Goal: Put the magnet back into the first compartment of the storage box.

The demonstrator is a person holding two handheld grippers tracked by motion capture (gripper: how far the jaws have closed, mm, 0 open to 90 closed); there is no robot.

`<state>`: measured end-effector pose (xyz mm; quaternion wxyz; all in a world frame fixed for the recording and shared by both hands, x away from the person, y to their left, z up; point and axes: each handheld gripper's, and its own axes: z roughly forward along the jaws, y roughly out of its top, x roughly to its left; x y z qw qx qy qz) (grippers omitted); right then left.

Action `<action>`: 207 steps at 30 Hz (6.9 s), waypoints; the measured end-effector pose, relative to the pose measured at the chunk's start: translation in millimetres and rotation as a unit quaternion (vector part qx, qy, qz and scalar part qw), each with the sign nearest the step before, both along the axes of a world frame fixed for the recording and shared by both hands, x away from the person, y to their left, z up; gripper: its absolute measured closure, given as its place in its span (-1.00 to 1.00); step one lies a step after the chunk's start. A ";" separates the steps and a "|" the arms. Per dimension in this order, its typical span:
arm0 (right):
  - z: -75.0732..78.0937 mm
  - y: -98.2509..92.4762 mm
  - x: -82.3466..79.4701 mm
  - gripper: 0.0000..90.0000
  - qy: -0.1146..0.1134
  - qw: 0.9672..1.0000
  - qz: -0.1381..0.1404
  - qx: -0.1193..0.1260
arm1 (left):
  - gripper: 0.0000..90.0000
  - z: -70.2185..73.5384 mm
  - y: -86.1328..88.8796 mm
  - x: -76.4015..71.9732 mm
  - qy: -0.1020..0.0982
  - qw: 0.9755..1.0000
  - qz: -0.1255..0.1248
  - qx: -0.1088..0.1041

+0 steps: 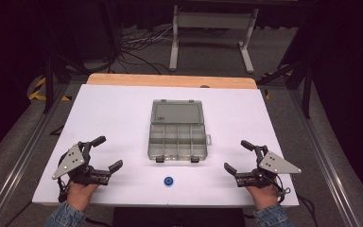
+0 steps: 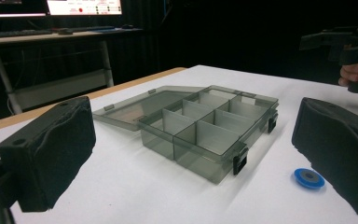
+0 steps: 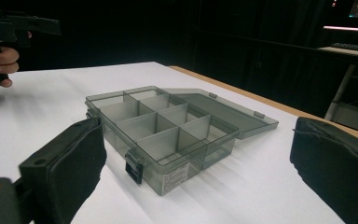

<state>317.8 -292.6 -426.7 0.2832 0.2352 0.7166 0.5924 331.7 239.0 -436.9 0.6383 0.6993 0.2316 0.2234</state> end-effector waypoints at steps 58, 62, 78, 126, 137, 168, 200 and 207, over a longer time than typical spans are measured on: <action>-1.2 1.2 4.0 -0.92 0.016 1.000 -0.003 -0.009 | -0.99 38.4 -76.9 21.5 -0.005 0.994 -0.109 -0.017; -1.1 1.0 3.6 -0.92 0.016 1.000 -0.003 -0.008 | -0.99 40.6 -88.7 24.9 0.001 0.991 -0.129 -0.021; -1.2 1.1 4.0 -0.92 0.018 1.000 -0.002 -0.009 | -0.99 44.3 -115.1 32.5 0.002 0.990 -0.138 0.020; -0.2 -0.1 4.9 -0.92 0.028 1.000 -0.001 -0.011 | -0.79 79.7 -167.4 31.0 0.098 0.920 -0.153 0.346; -0.6 -0.2 5.4 -0.92 0.031 0.999 0.001 -0.008 | -0.71 86.0 -173.7 30.3 0.134 0.891 -0.158 0.403; 0.6 -1.7 4.4 -0.92 0.030 1.000 0.003 -0.005 | -0.61 52.6 -196.7 26.2 0.187 0.843 -0.208 0.459; 0.4 -1.7 4.7 -0.92 0.032 0.999 0.007 -0.006 | -0.10 13.4 -206.8 30.8 0.211 0.796 -0.245 0.511; 0.5 -1.7 4.7 -0.92 0.032 0.999 0.008 -0.006 | 0.14 11.1 -207.9 30.0 0.209 0.793 -0.243 0.519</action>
